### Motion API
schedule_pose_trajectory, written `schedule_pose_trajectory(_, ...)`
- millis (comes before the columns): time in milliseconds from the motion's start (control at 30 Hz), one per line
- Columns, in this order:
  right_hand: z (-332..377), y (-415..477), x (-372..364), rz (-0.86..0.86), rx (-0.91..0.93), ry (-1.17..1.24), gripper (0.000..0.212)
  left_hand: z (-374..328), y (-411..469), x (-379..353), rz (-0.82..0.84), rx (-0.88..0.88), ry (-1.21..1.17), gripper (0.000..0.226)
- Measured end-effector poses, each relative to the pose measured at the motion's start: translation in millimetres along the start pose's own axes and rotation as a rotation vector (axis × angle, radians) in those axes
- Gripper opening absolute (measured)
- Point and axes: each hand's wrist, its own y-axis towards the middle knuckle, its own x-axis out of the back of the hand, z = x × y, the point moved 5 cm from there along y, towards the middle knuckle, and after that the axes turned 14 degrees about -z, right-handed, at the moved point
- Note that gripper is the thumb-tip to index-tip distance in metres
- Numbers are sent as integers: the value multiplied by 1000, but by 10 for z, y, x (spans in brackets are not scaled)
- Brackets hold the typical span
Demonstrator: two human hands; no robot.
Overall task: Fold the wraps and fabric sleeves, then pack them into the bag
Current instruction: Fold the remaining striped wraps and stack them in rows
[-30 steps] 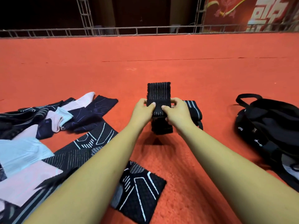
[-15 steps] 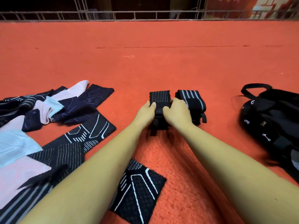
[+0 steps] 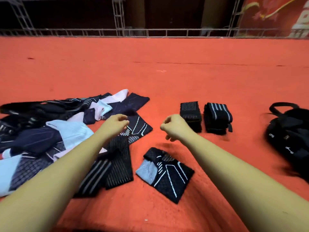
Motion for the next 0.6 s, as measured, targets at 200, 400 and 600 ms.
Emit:
schedule_pose_trajectory(200,191,-473,-777,225,101,-66,21,742,-376,434,68,-87,413,44)
schedule_pose_trajectory(400,97,-859,-1291,361,-10,-54,37,943,-613,449,55,-256,294,43)
schedule_pose_trajectory(600,0,-987,-1338,285,-56,87,33,1017,-736,460,-83,-286,53,18)
